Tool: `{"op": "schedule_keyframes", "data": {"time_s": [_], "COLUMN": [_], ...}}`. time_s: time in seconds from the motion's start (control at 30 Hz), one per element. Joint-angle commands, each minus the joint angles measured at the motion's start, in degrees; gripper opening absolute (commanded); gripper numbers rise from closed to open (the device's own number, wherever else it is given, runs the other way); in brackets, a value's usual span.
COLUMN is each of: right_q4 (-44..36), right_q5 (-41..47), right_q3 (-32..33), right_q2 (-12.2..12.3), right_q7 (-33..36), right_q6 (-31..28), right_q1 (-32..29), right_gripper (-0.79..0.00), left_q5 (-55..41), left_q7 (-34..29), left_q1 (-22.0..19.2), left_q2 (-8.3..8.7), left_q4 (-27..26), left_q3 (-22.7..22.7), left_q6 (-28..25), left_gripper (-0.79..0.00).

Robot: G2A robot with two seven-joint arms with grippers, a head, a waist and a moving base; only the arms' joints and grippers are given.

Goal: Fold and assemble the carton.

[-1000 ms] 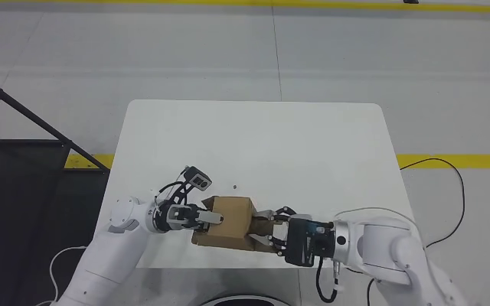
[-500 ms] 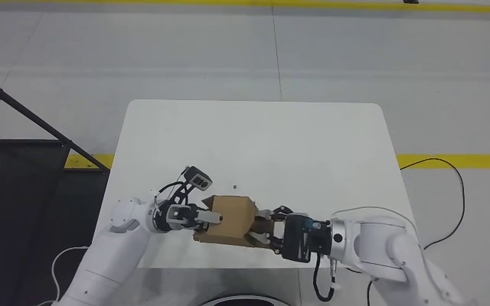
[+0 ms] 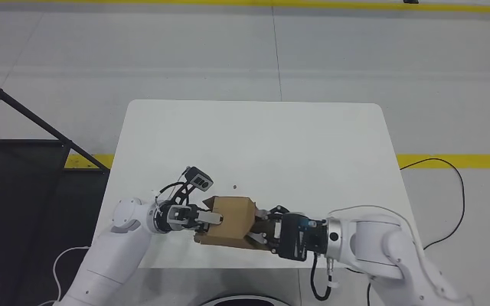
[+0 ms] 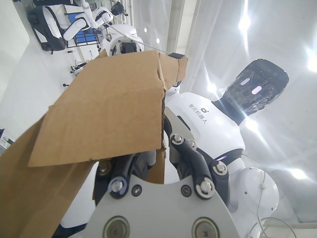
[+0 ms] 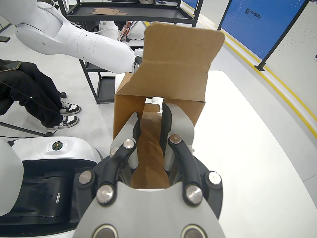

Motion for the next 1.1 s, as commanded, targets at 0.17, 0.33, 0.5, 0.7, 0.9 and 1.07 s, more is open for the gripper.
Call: {"op": "schedule_keyframes", "data": {"time_s": [0.17,0.33,0.5,0.7,0.9,1.07], "right_q4": [0.5,0.7,0.9,1.0,0.0,-1.3], "right_q5": [0.1,0.1,0.1,0.0,0.0,-0.2], "right_q3": [-0.7,-0.9,-1.1,-0.8,2.0,5.2], "right_q2": [-0.2,-0.2,-0.3,-0.3,0.1,0.6], "right_q7": [0.0,-0.1,-0.2,-0.4,-0.9,-1.7], "right_q6": [0.1,0.2,0.1,0.1,0.5,0.8], "right_q1": [0.7,1.0,1.1,1.0,-0.5,-3.1], "right_gripper": [-0.529,-0.529,-0.529,-0.523,-0.486,-0.462], "left_q5": [-0.2,-0.2,-0.3,-0.3,-0.3,-0.3], "left_q7": [-0.1,-0.2,-0.2,-0.1,0.2,0.3], "left_q1": [0.0,0.0,0.1,0.2,0.1,0.3], "left_q2": [-0.14,-0.22,-0.28,-0.34,-0.32,-0.3], "left_q4": [0.1,0.2,0.2,0.1,0.2,0.0], "left_q3": [0.1,0.0,-0.1,-0.4,-1.1,-1.7], "left_q6": [-0.1,-0.3,-0.3,-0.5,-0.5,-0.6], "left_gripper": [-0.785,-0.785,-0.785,-0.785,-0.785,-0.785]}}
